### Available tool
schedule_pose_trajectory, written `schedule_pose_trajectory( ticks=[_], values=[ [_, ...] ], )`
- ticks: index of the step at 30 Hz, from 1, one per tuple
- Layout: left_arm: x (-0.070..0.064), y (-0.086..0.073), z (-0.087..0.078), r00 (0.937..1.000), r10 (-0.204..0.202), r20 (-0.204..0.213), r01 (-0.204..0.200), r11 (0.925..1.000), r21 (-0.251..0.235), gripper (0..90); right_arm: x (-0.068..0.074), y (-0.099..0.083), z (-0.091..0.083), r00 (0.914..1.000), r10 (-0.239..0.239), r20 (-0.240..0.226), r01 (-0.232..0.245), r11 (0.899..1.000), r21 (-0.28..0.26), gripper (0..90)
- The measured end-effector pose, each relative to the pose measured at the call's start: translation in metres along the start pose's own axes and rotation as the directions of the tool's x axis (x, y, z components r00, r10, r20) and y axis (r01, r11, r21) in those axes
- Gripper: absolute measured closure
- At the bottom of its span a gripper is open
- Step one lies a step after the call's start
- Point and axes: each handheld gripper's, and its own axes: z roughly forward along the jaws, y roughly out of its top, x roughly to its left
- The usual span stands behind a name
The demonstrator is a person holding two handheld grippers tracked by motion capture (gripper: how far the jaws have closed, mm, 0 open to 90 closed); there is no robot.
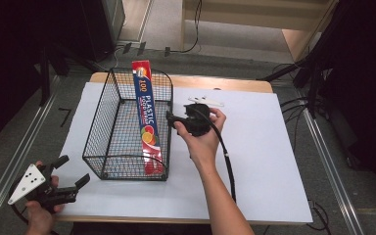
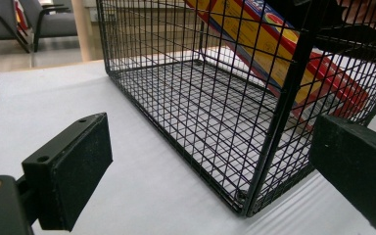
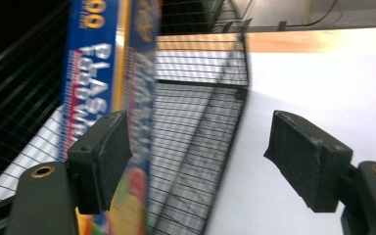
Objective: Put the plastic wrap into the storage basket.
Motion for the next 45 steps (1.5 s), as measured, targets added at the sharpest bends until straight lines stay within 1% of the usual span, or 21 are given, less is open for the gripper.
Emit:
schedule_pose_trajectory(
  ticks=[1, 3, 8, 13, 14, 15, 17, 18, 22, 23, 24, 27, 29, 31, 33, 36, 37, 38, 42, 44, 45],
  values=[
    [0.0, 0.0, 0.0, 1.0, 0.0, -0.002, 0.0, 1.0, 0.001, 2.6, -0.011, -0.004, -0.005, 0.9999, 0.001, 0.013, -0.001, 1.0, -0.01, 25.0],
    [0.0, 0.0, 0.0, 1.0, 0.002, -0.005, -0.002, 1.0, 0.002, 2.5, -0.023, -0.01, -0.01, 0.9996, 0.012, 0.024, -0.011, 1.0, -0.02, 25.1],
    [0.0, 0.0, 0.0, 1.0, 0.004, -0.007, -0.003, 1.0, 0.003, 2.6, -0.047, -0.024, -0.022, 0.9982, -0.006, 0.06, 0.008, 0.999, -0.037, 25.4],
    [-0.001, 0.0, 0.0, 1.0, 0.005, -0.006, -0.005, 1.0, 0.004, 2.5, -0.074, -0.043, -0.039, 0.9966, -0.011, 0.082, 0.016, 0.998, -0.06, 25.4],
    [-0.001, 0.0, 0.0, 1.0, 0.005, -0.006, -0.005, 1.0, 0.004, 2.6, -0.074, -0.043, -0.039, 0.9966, -0.011, 0.082, 0.016, 0.998, -0.06, 25.4],
    [0.0, 0.0, 0.0, 1.0, 0.006, -0.006, -0.006, 1.0, 0.004, 2.6, -0.085, -0.051, -0.048, 0.9958, -0.005, 0.092, 0.012, 0.997, -0.074, 25.4],
    [0.0, 0.0, 0.0, 1.0, 0.004, -0.006, -0.004, 1.0, 0.003, 2.6, -0.089, -0.054, -0.051, 0.9953, -0.008, 0.097, 0.016, 0.997, -0.08, 25.4],
    [0.0, 0.0, 0.0, 1.0, 0.003, -0.008, -0.003, 1.0, 0.003, 2.6, -0.1, -0.062, -0.06, 0.9937, -0.011, 0.111, 0.02, 0.996, -0.087, 25.4],
    [-0.001, 0.0, 0.001, 0.9999, 0.005, -0.01, -0.005, 1.0, 0.007, 2.6, -0.119, -0.076, -0.075, 0.991, -0.011, 0.133, 0.025, 0.995, -0.102, 25.4],
    [-0.001, 0.0, 0.001, 0.9999, 0.005, -0.01, -0.005, 1.0, 0.007, 2.6, -0.119, -0.076, -0.075, 0.991, -0.011, 0.133, 0.025, 0.995, -0.102, 25.4],
    [-0.001, 0.0, 0.001, 0.9999, 0.004, -0.012, -0.004, 1.0, 0.006, 2.6, -0.131, -0.084, -0.084, 0.9894, -0.008, 0.145, 0.024, 0.994, -0.111, 25.4],
    [-0.001, 0.0, 0.001, 0.9999, 0.007, -0.014, -0.007, 0.9999, 0.008, 2.6, -0.14, -0.09, -0.091, 0.9888, 0.002, 0.149, 0.015, 0.993, -0.116, 25.4],
    [-0.001, 0.0, 0.001, 0.9999, 0.009, -0.013, -0.009, 0.9999, 0.01, 2.5, -0.155, -0.1, -0.101, 0.9878, 0.026, 0.154, -0.007, 0.992, -0.124, 25.2],
    [-0.001, 0.0, 0.001, 0.9998, 0.01, -0.015, -0.01, 0.9999, 0.009, 2.6, -0.158, -0.103, -0.103, 0.9875, 0.03, 0.154, -0.011, 0.992, -0.124, 25.3],
    [-0.001, 0.0, 0.001, 0.9998, 0.011, -0.017, -0.011, 0.9999, 0.01, 2.6, -0.167, -0.111, -0.112, 0.9853, 0.033, 0.167, -0.011, 0.991, -0.13, 25.3],
    [-0.002, 0.0, 0.001, 0.9998, 0.01, -0.017, -0.01, 0.9999, 0.009, 2.6, -0.172, -0.114, -0.117, 0.9846, 0.035, 0.172, -0.013, 0.992, -0.129, 25.2],
    [-0.002, 0.0, 0.001, 0.9998, 0.009, -0.018, -0.009, 0.9999, 0.009, 2.6, -0.176, -0.118, -0.122, 0.9819, 0.023, 0.188, 0.002, 0.991, -0.133, 25.2],
    [-0.002, 0.0, 0.001, 0.9998, 0.009, -0.018, -0.009, 0.9999, 0.009, 2.6, -0.176, -0.118, -0.122, 0.9819, 0.023, 0.188, 0.002, 0.991, -0.133, 25.2],
    [-0.002, 0.0, 0.001, 0.9998, 0.009, -0.017, -0.009, 0.9999, 0.008, 2.6, -0.188, -0.128, -0.137, 0.9777, 0.001, 0.21, 0.025, 0.992, -0.124, 24.6],
    [-0.001, 0.0, 0.001, 0.9998, 0.01, -0.015, -0.01, 0.9999, 0.008, 2.6, -0.191, -0.131, -0.14, 0.9761, 0.001, 0.217, 0.027, 0.992, -0.126, 24.7],
    [-0.002, 0.0, 0.001, 0.9998, 0.011, -0.016, -0.011, 0.9999, 0.008, 2.6, -0.199, -0.138, -0.145, 0.9743, 0.022, 0.224, 0.009, 0.991, -0.135, 24.7]
  ],
)
